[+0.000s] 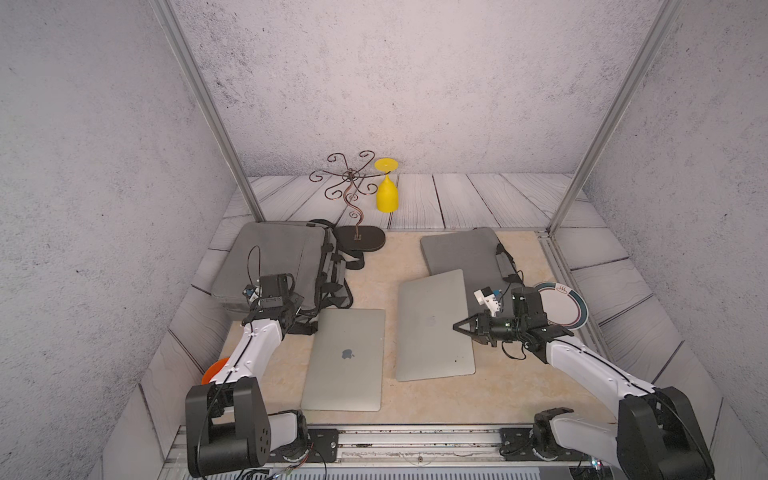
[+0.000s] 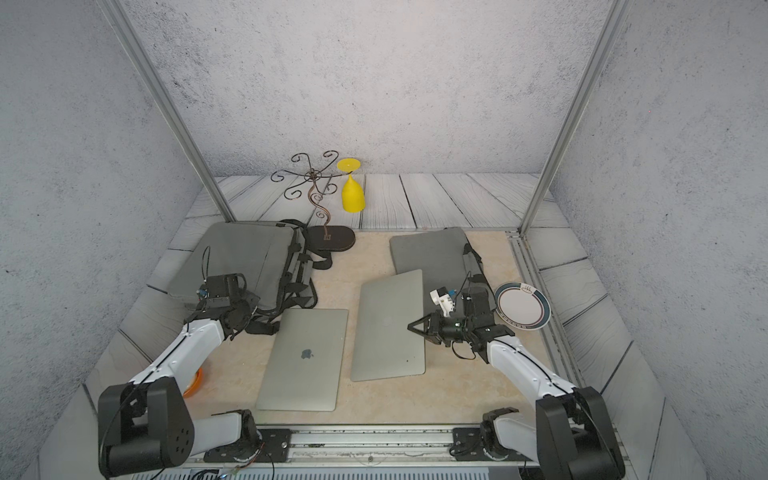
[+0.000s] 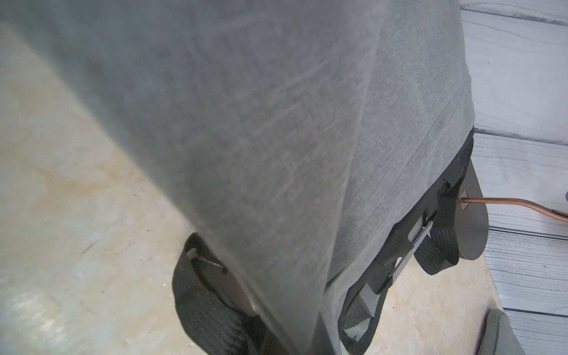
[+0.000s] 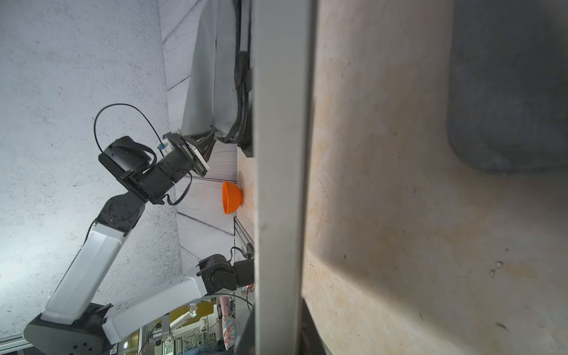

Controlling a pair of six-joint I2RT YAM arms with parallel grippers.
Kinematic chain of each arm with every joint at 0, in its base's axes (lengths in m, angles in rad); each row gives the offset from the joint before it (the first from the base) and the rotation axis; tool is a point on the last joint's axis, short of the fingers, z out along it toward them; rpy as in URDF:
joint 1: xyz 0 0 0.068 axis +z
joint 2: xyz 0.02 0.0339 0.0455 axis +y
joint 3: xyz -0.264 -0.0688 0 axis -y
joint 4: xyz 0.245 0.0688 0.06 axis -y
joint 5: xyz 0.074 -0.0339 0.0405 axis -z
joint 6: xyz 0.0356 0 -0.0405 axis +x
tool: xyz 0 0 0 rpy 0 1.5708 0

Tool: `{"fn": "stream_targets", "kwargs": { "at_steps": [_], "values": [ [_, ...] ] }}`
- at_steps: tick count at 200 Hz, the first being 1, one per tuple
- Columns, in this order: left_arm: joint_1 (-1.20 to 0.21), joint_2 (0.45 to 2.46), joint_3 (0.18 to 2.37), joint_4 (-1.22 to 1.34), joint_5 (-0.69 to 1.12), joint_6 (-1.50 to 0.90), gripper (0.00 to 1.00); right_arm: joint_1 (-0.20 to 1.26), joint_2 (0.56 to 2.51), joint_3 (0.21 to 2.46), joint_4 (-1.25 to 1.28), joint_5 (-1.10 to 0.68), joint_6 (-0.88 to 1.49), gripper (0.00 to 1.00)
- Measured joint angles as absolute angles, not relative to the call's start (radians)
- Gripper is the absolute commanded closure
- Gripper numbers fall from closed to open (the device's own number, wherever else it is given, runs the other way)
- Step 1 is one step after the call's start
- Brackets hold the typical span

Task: Open the zippered laptop bag and take out the laptop
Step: Pick up the zippered laptop bag from the center of the board, then place the zippered laptop bag in the zippered laptop bag.

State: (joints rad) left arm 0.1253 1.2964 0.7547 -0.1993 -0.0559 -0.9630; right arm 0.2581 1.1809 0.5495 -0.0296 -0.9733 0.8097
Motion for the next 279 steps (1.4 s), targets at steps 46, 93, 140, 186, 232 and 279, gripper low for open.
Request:
{"fn": "stream_targets", "kwargs": {
  "at_steps": [46,93,140,186,232,279],
  "values": [
    [0.179,1.378,0.791,-0.179,-0.021,-0.866,0.81,0.330,1.181,0.449,0.046,-0.925,0.858,1.00],
    [0.195,1.415,0.834,-0.200,-0.007,-0.774,0.60,0.405,1.178,0.356,0.179,-0.871,0.917,1.00],
    [0.196,1.415,0.863,-0.244,0.086,-0.704,0.43,0.458,1.178,0.302,0.288,-0.836,0.971,1.00],
    [0.196,1.401,0.863,-0.283,0.181,-0.680,0.36,0.495,1.174,0.284,0.321,-0.820,0.996,1.00],
    [0.176,1.324,0.864,-0.348,0.250,-0.683,0.34,0.503,1.175,0.284,0.338,-0.804,1.007,1.00],
    [0.032,1.267,0.865,-0.361,0.318,-0.728,0.33,0.504,1.192,0.281,0.361,-0.801,1.013,1.00]
  ]
}}
